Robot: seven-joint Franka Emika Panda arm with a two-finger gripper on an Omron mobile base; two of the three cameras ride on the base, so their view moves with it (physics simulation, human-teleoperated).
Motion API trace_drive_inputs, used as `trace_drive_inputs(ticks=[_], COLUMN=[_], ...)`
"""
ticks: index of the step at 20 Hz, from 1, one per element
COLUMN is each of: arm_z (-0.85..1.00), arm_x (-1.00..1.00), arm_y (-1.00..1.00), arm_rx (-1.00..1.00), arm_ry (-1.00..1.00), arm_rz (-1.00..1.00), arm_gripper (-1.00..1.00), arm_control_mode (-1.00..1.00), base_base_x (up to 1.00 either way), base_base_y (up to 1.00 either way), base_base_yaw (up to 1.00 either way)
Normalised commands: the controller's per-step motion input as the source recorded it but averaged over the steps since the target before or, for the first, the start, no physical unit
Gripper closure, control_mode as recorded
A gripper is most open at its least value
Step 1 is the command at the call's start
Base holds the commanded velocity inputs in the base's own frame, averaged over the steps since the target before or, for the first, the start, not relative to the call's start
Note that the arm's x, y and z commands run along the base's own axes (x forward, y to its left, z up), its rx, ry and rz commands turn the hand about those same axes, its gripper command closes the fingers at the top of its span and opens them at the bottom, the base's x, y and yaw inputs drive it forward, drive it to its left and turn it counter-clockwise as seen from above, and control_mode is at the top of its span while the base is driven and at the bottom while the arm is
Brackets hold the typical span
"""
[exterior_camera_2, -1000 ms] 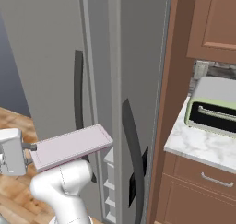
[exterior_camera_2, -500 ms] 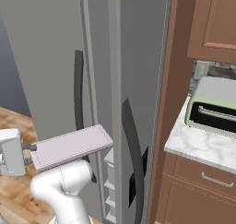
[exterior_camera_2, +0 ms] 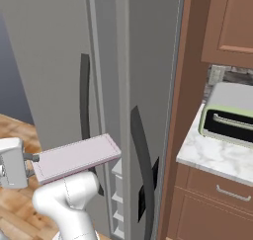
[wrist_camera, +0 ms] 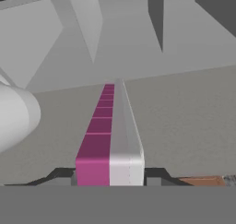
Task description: The ice cube tray has been filled with water. Take the tray and place it in the freezer to make ice. Close the freezer door after placing the tray.
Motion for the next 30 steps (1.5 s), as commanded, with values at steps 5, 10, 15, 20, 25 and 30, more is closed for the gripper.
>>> trace_drive_inputs(ticks=[5,10,15,20,25,30], arm_z=[0.0,0.0,0.0,0.0,0.0,0.0], arm_x=[0.0,0.0,0.0,0.0,-0.14,-0.27], arm_y=[0.0,0.0,0.0,-0.15,-0.31,-0.19], arm_rx=[0.0,0.0,0.0,0.0,0.0,-0.01], arm_ry=[0.0,0.0,0.0,0.0,0.0,0.0], arm_rz=[0.0,0.0,0.0,0.0,0.01,0.03], arm_gripper=[1.0,1.0,1.0,1.0,1.0,1.0], arm_control_mode=[1.0,1.0,1.0,-1.0,-1.0,-1.0], base_base_x=[-0.17,-0.34,-0.14,0.0,0.0,0.0], base_base_y=[-0.4,-0.47,-0.35,-0.04,0.0,0.0], base_base_yaw=[0.0,0.0,0.0,0.0,0.0,0.0])
